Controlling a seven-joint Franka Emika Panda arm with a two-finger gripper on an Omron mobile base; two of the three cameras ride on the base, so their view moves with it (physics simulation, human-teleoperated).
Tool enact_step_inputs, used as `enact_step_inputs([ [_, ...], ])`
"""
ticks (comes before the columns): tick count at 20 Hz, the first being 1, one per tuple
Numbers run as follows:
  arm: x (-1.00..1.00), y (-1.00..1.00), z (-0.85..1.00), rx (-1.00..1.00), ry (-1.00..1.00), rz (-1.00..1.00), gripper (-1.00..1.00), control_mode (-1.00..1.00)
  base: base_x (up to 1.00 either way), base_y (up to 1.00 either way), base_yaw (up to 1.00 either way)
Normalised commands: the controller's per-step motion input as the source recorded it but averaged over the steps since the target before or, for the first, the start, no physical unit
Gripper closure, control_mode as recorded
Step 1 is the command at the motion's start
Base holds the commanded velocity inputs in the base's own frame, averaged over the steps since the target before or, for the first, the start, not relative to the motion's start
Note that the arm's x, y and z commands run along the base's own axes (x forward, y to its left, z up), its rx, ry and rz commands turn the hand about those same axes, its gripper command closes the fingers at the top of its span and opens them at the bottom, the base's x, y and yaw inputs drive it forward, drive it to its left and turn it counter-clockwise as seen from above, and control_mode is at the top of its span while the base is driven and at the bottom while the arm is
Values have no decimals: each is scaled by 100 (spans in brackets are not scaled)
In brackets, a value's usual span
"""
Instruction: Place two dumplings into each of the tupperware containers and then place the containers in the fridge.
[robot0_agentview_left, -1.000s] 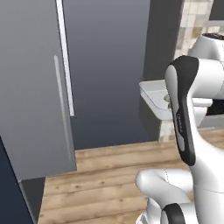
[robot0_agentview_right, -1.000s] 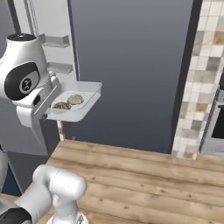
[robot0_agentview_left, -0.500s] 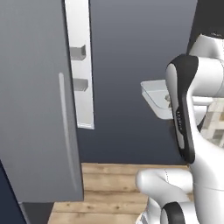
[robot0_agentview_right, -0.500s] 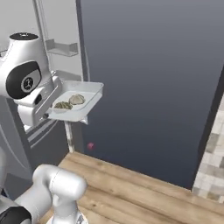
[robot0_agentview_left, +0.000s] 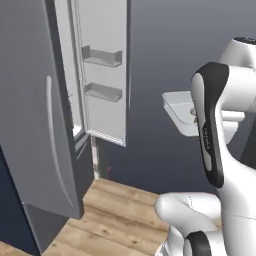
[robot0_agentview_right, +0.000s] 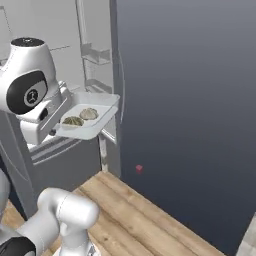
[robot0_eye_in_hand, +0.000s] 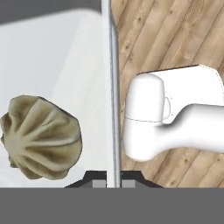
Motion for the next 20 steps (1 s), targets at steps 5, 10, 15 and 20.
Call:
enact_step_inputs([
  [5,0,0,0,0,0,0,100,100,58,-32,77],
  [10,0,0,0,0,0,0,100,100,63,-26,79],
  [15,0,0,0,0,0,0,100,100,66,-58,66],
  [20,0,0,0,0,0,0,100,100,65,-87,48],
])
